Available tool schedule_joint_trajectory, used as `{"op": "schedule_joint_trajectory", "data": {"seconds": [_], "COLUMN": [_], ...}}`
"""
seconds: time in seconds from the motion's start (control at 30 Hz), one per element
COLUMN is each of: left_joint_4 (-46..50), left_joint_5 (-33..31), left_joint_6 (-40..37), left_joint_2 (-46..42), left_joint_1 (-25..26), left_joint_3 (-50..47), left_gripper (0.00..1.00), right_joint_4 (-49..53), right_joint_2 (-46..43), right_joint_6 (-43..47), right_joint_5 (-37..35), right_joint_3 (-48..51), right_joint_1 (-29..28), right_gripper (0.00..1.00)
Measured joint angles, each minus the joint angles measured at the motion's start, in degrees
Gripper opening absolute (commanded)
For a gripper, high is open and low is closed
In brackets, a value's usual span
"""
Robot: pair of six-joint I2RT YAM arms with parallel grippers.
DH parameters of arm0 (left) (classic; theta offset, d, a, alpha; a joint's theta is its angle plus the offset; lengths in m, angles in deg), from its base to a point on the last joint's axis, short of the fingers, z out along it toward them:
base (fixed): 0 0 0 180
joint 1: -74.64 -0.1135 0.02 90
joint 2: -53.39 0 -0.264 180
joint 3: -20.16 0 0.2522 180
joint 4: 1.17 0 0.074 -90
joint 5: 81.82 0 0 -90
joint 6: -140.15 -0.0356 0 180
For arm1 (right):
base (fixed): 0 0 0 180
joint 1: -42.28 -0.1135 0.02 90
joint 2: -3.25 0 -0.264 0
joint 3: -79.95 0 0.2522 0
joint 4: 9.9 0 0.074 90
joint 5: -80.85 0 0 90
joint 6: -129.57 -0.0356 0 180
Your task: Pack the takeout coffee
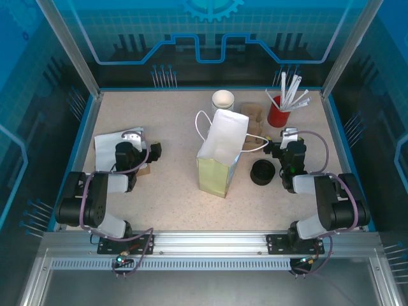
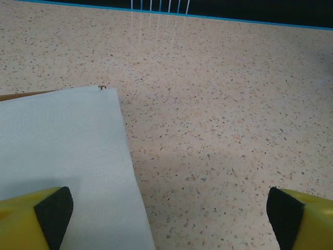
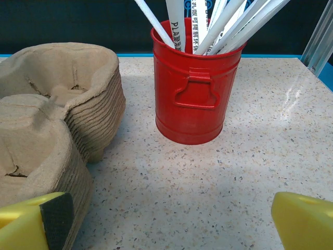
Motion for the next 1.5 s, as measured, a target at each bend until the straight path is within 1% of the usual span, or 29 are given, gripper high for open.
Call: {"op": "schedule_joint_trajectory", "data": {"seconds": [0.77, 0.87, 0.93, 1.03, 1.13, 1.23, 1.37, 1.43, 1.5], "left_joint_4": [0.0, 2.1, 6.2, 14.4, 26.8, 39.3, 55.0, 62.7, 71.2], "left_joint_5": [0.0, -0.7, -1.1, -1.5, -2.6, -2.6, 0.6, 2.4, 3.9], "left_joint_6": [0.0, 0.2, 0.3, 0.5, 2.9, 7.0, 12.6, 14.4, 15.8], "left_joint_2": [0.0, -1.3, -5.4, -15.3, -25.6, -32.7, -38.2, -39.2, -39.1], "left_joint_1": [0.0, 0.0, 0.0, 0.0, 0.0, 0.0, 0.2, 1.4, 4.7], "left_joint_3": [0.0, 0.0, 0.1, 1.6, 7.7, 16.4, 26.4, 30.3, 35.0], "left_gripper": [0.99, 0.99, 0.99, 0.99, 0.99, 0.99, 0.95, 0.94, 0.92], "right_joint_4": [0.0, 0.0, -0.2, -1.7, 0.2, 7.6, 16.3, 23.2, 31.3], "right_joint_2": [0.0, -0.1, -0.8, -2.2, -3.7, -11.8, -25.6, -30.9, -35.8], "right_joint_6": [0.0, 0.0, 0.0, 0.0, 0.0, -0.4, -2.2, -3.1, -3.9], "right_joint_5": [0.0, 0.0, 0.1, 0.4, 0.3, -0.2, 0.3, 1.0, 2.3], "right_joint_3": [0.0, 0.1, 1.0, 4.5, 5.7, 5.1, 3.5, 1.8, 0.1], "right_joint_1": [0.0, 0.0, 0.2, 1.0, 1.2, 1.7, 4.6, 5.6, 5.8], "right_gripper": [1.0, 1.0, 1.0, 1.0, 1.0, 1.0, 1.0, 1.0, 1.0]}}
